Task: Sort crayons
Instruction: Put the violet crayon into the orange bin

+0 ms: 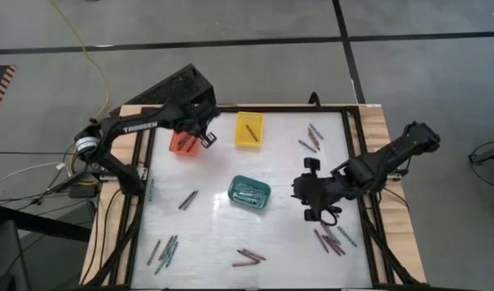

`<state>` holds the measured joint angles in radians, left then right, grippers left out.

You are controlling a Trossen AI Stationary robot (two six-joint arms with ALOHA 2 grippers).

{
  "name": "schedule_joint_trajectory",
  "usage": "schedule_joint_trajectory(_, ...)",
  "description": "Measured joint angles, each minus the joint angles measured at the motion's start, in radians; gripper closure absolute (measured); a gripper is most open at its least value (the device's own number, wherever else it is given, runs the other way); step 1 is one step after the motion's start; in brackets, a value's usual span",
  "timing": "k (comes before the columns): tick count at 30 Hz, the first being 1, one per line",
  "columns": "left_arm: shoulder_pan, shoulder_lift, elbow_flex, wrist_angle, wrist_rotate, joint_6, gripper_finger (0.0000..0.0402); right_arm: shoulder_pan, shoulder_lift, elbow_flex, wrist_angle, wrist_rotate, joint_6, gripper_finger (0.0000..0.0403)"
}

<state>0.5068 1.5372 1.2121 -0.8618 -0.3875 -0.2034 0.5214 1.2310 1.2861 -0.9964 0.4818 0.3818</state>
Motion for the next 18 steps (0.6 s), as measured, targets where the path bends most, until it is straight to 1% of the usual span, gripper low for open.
schedule_joint_trajectory(5,0.123,0.000,-0.001,0.055,0.084,0.028,0.0401,0.046,-0.005,0.000,-0.090,0.068,0.096,0.0271)
schedule_joint_trajectory(10,0.214,0.000,-0.032,0.120,0.134,0.037,0.0401,0.102,-0.005,0.000,-0.163,0.129,0.200,0.0271)
schedule_joint_trajectory(18,0.289,0.000,-0.144,0.235,0.215,0.028,0.0401,0.190,-0.006,0.000,-0.244,0.243,0.334,0.0271)
